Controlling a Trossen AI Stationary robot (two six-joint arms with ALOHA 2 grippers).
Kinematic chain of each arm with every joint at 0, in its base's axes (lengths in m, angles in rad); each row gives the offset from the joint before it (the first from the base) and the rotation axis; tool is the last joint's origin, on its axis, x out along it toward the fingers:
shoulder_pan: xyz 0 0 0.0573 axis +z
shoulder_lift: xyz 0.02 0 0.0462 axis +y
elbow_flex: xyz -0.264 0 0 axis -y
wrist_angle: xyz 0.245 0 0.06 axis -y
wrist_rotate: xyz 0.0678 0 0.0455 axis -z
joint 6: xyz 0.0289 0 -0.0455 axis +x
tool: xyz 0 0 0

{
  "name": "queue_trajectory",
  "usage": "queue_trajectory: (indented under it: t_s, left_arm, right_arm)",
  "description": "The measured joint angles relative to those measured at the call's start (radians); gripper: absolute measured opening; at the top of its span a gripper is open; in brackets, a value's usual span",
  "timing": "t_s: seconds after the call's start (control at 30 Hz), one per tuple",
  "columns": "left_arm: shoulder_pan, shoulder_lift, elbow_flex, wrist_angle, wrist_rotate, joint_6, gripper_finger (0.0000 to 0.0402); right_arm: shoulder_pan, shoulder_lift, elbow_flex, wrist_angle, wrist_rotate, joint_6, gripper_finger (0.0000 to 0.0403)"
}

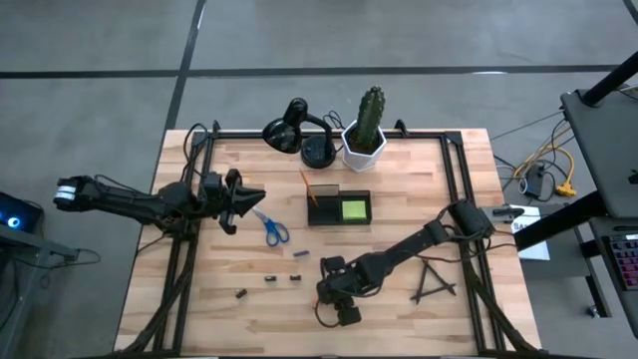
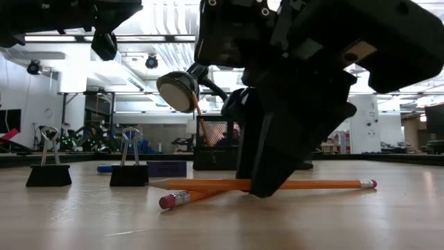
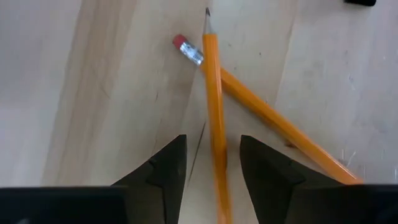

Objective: Pick and place office supplies into organizer
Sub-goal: Put the yellow pencil into the desk organizer

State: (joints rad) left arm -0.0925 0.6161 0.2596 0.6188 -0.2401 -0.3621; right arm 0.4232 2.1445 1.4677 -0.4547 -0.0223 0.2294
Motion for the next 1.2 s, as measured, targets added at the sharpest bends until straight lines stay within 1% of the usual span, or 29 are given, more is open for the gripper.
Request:
queue_trajectory:
  t_s: [0.23,0.67,0.8,0.97,1.2]
  left_arm:
    - [0.0,-0.003,0.0,0.001,0.0,0.0,0.0024]
    - [0.0,-0.003,0.0,0.0,0.001,0.0,0.0024]
    - [0.001,-0.002,0.0,0.0,0.001,0.0,0.0024]
    - [0.0,-0.002,0.0,0.0,0.001,0.0,0.0024]
    - [0.001,-0.003,0.0,0.001,0.001,0.001,0.0024]
  right_arm:
    - [0.0,0.002,0.0,-0.001,0.0,-0.002,0.0107]
    - [0.0,0.002,0.0,-0.005,-0.001,0.0,0.0019]
    - [0.0,0.002,0.0,-0.006,-0.001,0.011,0.0017]
    - [0.0,-0.002,0.0,-0.013,-0.002,0.077,0.0018]
    - [-0.001,-0.04,0.0,-0.018,-0.002,0.112,0.0018]
